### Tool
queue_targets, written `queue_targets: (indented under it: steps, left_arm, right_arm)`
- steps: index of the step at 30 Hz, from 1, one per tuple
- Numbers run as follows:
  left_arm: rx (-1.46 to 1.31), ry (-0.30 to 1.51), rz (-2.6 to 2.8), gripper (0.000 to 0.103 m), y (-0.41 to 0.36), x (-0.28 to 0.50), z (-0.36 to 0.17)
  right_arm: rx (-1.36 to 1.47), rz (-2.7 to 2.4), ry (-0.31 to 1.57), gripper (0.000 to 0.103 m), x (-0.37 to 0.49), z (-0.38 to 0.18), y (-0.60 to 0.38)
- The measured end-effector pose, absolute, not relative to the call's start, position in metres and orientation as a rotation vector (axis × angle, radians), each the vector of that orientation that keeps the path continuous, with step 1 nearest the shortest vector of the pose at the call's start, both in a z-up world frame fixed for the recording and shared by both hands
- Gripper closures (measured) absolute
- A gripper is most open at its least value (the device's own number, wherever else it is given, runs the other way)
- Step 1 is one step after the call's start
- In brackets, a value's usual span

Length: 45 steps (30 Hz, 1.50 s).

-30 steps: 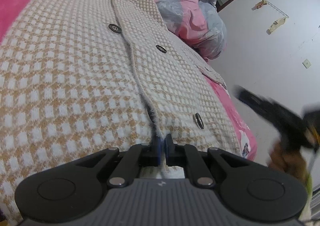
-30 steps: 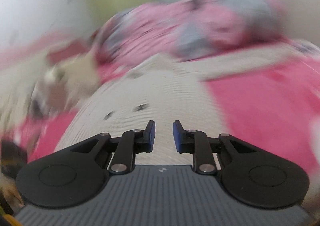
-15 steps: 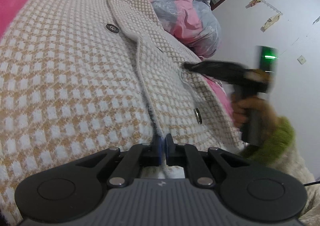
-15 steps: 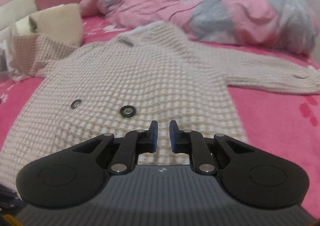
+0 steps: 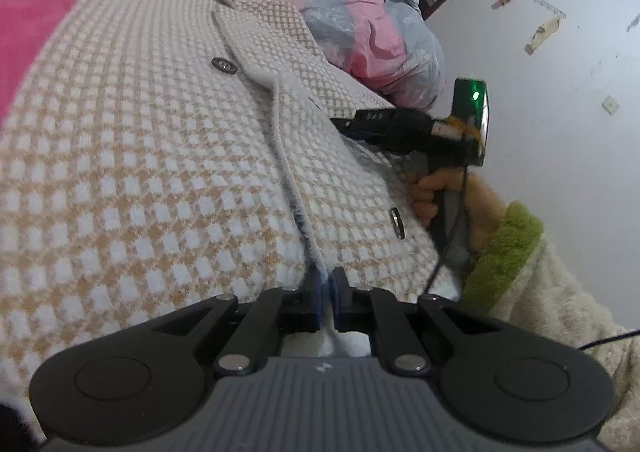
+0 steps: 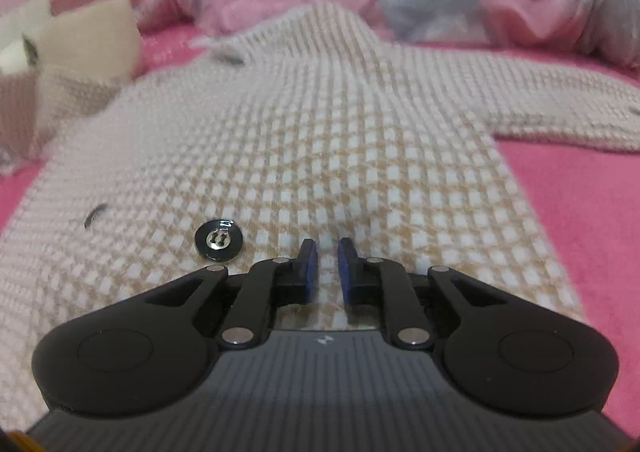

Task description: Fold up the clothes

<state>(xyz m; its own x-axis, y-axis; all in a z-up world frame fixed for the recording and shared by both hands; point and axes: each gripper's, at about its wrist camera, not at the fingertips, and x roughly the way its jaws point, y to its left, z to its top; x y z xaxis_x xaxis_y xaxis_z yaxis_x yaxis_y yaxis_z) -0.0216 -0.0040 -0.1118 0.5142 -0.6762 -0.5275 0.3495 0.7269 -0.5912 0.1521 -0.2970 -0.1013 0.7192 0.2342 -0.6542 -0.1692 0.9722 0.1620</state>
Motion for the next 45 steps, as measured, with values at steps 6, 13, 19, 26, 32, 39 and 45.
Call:
queue_targets:
  steps: [6, 13, 19, 26, 32, 39, 45]
  left_arm:
    - [-0.38, 0.734, -0.669, 0.08, 0.017, -0.017, -0.067]
    - [-0.372, 0.69, -0.654, 0.065, -0.02, 0.091, -0.034]
    - [-0.322, 0.696, -0.586, 0.066, -0.08, 0.184, -0.06]
    - [-0.528, 0.72, -0.57, 0.076, -0.054, 0.21, -0.117]
    - [-0.638, 0.73, -0.6, 0.079, -0.039, 0.216, -0.128]
    - [-0.631, 0.706, -0.606, 0.079, -0.04, 0.215, -0.13]
    - [-0.651, 0.703, -0.619, 0.079, -0.035, 0.214, -0.133]
  right_arm:
    - [0.165, 0.263, 0.723, 0.086, 0.145, -0.07, -0.324]
    - [0.189, 0.266, 0.633, 0.079, 0.168, -0.024, -0.369]
    - [0.017, 0.213, 0.65, 0.079, 0.254, -0.025, -0.363]
    - [0.373, 0.045, 0.726, 0.076, 0.298, -0.042, -0.437]
    - [0.748, -0.135, 0.727, 0.049, 0.244, -0.069, -0.507]
    - [1.121, -0.18, 0.552, 0.046, 0.265, -0.129, -0.546]
    - [1.098, -0.253, 0.351, 0.09, 0.274, -0.122, -0.544]
